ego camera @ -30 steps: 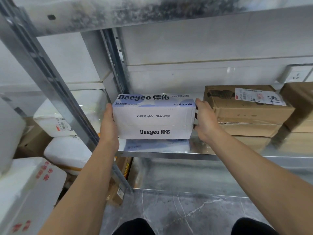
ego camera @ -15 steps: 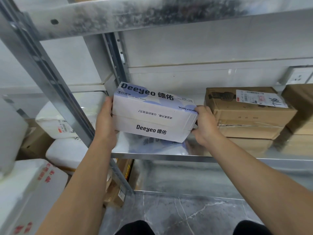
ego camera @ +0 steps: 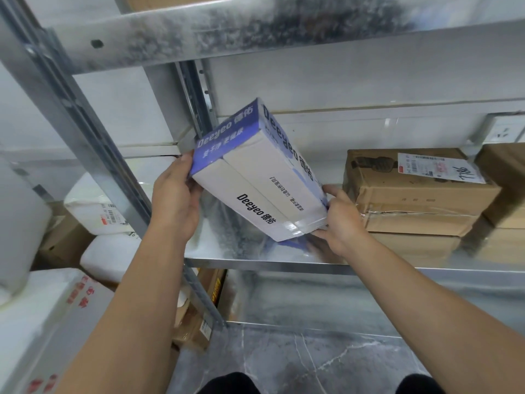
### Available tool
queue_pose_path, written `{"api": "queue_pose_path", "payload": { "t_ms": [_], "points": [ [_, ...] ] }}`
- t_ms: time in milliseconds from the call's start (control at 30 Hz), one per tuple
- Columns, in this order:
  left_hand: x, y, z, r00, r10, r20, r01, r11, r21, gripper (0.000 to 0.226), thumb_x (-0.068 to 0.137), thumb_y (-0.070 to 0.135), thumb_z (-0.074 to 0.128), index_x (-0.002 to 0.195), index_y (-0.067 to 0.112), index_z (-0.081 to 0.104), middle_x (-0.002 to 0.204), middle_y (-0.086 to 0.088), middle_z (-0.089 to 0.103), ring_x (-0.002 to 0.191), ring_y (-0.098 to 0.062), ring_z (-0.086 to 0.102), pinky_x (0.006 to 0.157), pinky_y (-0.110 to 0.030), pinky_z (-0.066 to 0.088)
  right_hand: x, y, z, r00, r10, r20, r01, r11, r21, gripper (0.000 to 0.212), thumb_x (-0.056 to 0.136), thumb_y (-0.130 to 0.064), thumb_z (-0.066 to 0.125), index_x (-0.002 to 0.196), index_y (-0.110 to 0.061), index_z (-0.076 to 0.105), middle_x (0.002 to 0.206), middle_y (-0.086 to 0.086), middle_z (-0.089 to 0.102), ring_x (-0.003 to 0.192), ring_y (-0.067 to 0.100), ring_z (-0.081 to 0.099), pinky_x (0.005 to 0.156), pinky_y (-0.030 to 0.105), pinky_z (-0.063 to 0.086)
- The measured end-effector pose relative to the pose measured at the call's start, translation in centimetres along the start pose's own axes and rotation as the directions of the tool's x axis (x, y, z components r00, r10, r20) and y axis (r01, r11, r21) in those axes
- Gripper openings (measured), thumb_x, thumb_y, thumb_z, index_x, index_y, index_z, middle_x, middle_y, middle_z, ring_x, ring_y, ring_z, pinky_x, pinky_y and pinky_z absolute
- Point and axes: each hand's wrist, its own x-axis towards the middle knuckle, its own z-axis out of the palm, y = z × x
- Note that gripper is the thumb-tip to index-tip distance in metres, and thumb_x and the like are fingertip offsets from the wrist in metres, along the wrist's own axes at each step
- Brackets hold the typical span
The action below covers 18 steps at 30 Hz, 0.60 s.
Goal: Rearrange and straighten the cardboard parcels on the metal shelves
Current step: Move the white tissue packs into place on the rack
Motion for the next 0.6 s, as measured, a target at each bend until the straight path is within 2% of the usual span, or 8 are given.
{"api": "queue_pose_path", "payload": {
  "t_ms": [100, 233, 300, 400, 433, 500, 533, 600],
  "points": [
    [-0.8, 0.3, 0.8, 0.997, -0.039, 0.062, 0.04, 0.999, -0.015, 0.027, 0.107, 0.032, 0.046, 0.101, 0.022, 0.07, 0.083, 0.009, 0.075, 0.077, -0.008, 0.068, 0.083, -0.032, 0.055, -0.1, 0.0, 0.2, 1.0, -0.005, 0.017, 0.006, 0.996, -0.088, 0.047, 0.1, -0.001, 0.031, 0.122, -0.031, 0.059, 0.098, 0.004, 0.066, 0.081, 0.023, 0.062, 0.068, 0.033, 0.055],
    [-1.6, 0.7, 1.5, 0.978, -0.09, 0.186, 0.087, 0.996, 0.025, 0.039, 0.108, 0.048, 0.032, 0.115, 0.033, 0.068, 0.104, 0.015, 0.074, 0.094, -0.005, 0.07, 0.092, -0.044, 0.053, -0.3, 0.7, 0.5, 0.997, 0.05, 0.052, -0.042, 0.988, -0.149, 0.034, 0.102, -0.007, 0.038, 0.123, -0.025, 0.058, 0.098, 0.005, 0.067, 0.077, 0.021, 0.066, 0.05, 0.028, 0.055],
    [-2.0, 0.6, 1.9, 0.973, -0.093, 0.211, 0.082, 0.995, 0.061, 0.039, 0.109, 0.045, 0.031, 0.116, 0.032, 0.067, 0.093, 0.017, 0.074, 0.09, -0.004, 0.067, 0.097, -0.045, 0.05, -0.4, 1.0, 0.8, 0.991, 0.087, 0.098, -0.071, 0.986, -0.154, 0.024, 0.104, -0.018, 0.043, 0.119, -0.02, 0.062, 0.106, 0.008, 0.073, 0.083, 0.023, 0.072, 0.054, 0.032, 0.059],
    [-2.3, 0.1, 2.3, 0.977, -0.087, 0.194, 0.069, 0.993, 0.1, 0.033, 0.109, 0.038, 0.037, 0.1, 0.029, 0.068, 0.07, 0.017, 0.066, 0.073, -0.002, 0.061, 0.092, -0.041, 0.05, -1.0, 0.9, 1.1, 0.983, 0.111, 0.145, -0.086, 0.981, -0.171, 0.03, 0.104, -0.019, 0.041, 0.096, -0.015, 0.069, 0.076, 0.001, 0.076, 0.061, 0.016, 0.072, 0.05, 0.033, 0.06],
    [-2.3, -0.1, 2.3, 0.977, -0.082, 0.196, 0.063, 0.993, 0.103, 0.03, 0.109, 0.034, 0.041, 0.098, 0.027, 0.069, 0.072, 0.015, 0.067, 0.075, -0.004, 0.062, 0.09, -0.039, 0.051, -1.2, 0.9, 1.3, 0.982, 0.112, 0.153, -0.083, 0.979, -0.186, 0.032, 0.103, -0.019, 0.04, 0.093, -0.014, 0.07, 0.074, 0.001, 0.077, 0.063, 0.018, 0.073, 0.057, 0.039, 0.064],
    [-2.0, -0.9, 2.1, 0.974, -0.063, 0.216, 0.035, 0.99, 0.134, 0.025, 0.107, 0.023, 0.047, 0.097, 0.022, 0.07, 0.077, 0.011, 0.07, 0.079, -0.008, 0.063, 0.085, -0.034, 0.051, -1.4, 0.8, 1.8, 0.984, 0.071, 0.166, -0.033, 0.975, -0.221, 0.032, 0.099, -0.021, 0.042, 0.101, -0.01, 0.072, 0.091, 0.007, 0.079, 0.088, 0.032, 0.076, 0.081, 0.05, 0.063],
    [-1.9, -1.2, 1.9, 0.972, -0.055, 0.229, 0.018, 0.987, 0.157, 0.024, 0.106, 0.018, 0.048, 0.098, 0.02, 0.071, 0.08, 0.009, 0.072, 0.079, -0.009, 0.064, 0.082, -0.031, 0.051, -1.5, 0.6, 1.9, 0.986, 0.039, 0.164, -0.001, 0.974, -0.225, 0.032, 0.097, -0.023, 0.042, 0.105, -0.011, 0.072, 0.1, 0.01, 0.078, 0.098, 0.035, 0.074, 0.085, 0.046, 0.062],
    [-1.7, -1.8, 1.6, 0.969, -0.052, 0.243, 0.004, 0.981, 0.192, 0.024, 0.105, 0.013, 0.048, 0.106, 0.015, 0.072, 0.09, 0.006, 0.076, 0.084, -0.009, 0.067, 0.078, -0.026, 0.053, -2.2, -0.1, 2.2, 0.983, 0.01, 0.186, 0.033, 0.973, -0.227, 0.029, 0.099, -0.024, 0.042, 0.105, -0.015, 0.07, 0.101, 0.006, 0.077, 0.093, 0.025, 0.073, 0.079, 0.037, 0.06]
  ]
}}
